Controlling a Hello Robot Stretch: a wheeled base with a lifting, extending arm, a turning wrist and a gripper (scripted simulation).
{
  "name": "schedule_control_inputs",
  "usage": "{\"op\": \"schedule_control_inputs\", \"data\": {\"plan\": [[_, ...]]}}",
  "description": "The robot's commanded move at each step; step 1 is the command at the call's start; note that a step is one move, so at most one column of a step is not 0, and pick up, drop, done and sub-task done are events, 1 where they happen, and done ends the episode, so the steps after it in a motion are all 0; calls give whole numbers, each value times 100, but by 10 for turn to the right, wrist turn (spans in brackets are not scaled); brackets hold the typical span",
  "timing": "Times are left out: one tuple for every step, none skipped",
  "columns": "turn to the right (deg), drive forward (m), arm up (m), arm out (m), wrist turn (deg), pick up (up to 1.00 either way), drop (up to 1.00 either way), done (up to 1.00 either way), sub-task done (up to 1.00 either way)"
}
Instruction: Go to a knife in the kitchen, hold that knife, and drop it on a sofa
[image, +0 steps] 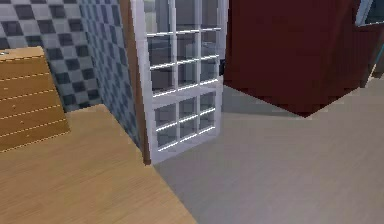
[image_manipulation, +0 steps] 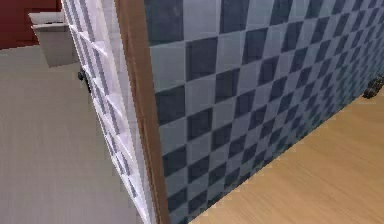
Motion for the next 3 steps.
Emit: {"op": "schedule_control_inputs", "data": {"plan": [[0, 40, 0, 0, 0, 0, 0, 0, 0], [450, 0, 0, 0, 0, 0, 0, 0, 0], [0, 15, 0, 0, 0, 0, 0, 0, 0]]}}
